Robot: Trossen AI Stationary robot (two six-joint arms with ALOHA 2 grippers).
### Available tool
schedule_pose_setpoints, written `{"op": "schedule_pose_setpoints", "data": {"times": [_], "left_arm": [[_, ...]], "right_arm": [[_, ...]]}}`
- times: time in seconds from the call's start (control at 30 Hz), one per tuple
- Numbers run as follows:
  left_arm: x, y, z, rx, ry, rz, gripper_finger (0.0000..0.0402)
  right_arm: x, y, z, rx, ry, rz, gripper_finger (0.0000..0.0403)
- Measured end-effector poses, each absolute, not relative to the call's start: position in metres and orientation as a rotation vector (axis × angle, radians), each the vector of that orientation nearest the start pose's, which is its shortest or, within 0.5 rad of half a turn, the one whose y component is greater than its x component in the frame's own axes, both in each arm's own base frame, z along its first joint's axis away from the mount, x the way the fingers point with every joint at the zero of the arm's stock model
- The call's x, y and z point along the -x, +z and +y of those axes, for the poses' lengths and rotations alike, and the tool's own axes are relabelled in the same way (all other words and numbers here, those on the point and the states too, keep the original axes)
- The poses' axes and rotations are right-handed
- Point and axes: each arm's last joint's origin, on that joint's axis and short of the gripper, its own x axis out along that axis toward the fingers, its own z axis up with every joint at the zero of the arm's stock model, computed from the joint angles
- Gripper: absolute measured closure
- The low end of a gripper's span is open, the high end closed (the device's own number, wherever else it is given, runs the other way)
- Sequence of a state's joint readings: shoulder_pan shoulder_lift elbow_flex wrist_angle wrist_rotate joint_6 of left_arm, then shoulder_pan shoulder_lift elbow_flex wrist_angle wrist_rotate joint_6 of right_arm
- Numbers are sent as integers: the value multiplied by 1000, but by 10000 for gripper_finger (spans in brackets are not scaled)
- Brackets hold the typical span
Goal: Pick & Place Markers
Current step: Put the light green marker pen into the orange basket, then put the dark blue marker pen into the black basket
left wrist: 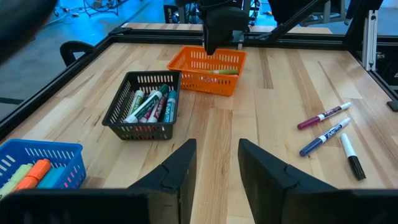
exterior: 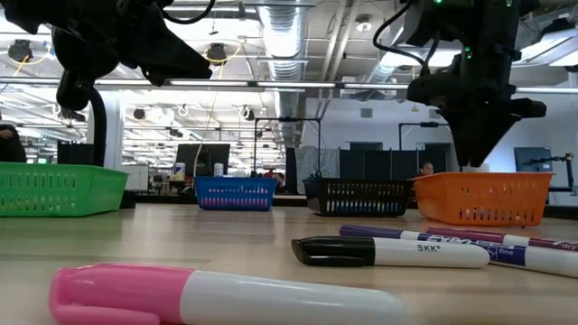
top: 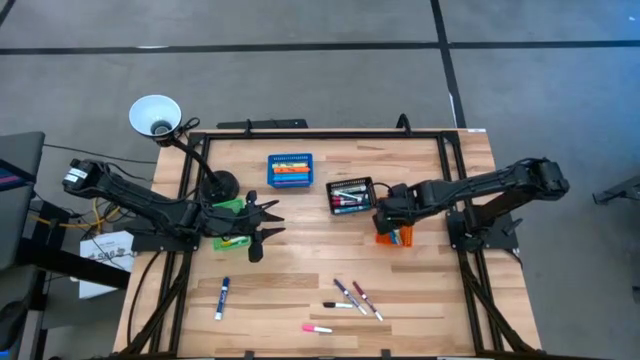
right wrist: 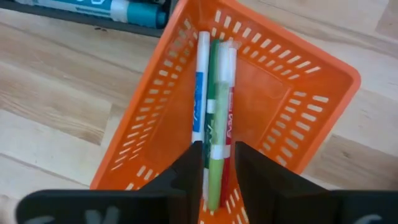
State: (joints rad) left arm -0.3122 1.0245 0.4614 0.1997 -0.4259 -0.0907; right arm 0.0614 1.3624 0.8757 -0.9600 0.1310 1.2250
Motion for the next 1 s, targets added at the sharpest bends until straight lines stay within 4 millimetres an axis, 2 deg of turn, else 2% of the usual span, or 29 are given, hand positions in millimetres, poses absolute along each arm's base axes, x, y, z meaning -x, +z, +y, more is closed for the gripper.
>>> {"op": "schedule_pose_setpoints", "data": {"times": [0.2,0.33,0.5,0.63,0.73,0.87,1.0], "left_arm": [[-204,216,-53,-41,128,333,286],[-203,216,-53,-33,127,332,286],[-197,223,-60,91,37,300,286],[-186,236,-68,230,-80,256,286],[-178,241,-79,297,-192,253,286],[-172,243,-95,333,-229,298,286],[-175,253,-103,331,-160,469,286]], "right_arm": [[-222,205,10,-856,-900,1188,284],[-227,210,11,-821,-797,1196,269],[-244,237,19,-783,-634,1123,266],[-260,265,31,-624,-478,974,271],[-271,275,46,-465,-357,826,274],[-286,271,65,-329,-240,734,274],[-300,261,79,-302,-192,700,273]]}}
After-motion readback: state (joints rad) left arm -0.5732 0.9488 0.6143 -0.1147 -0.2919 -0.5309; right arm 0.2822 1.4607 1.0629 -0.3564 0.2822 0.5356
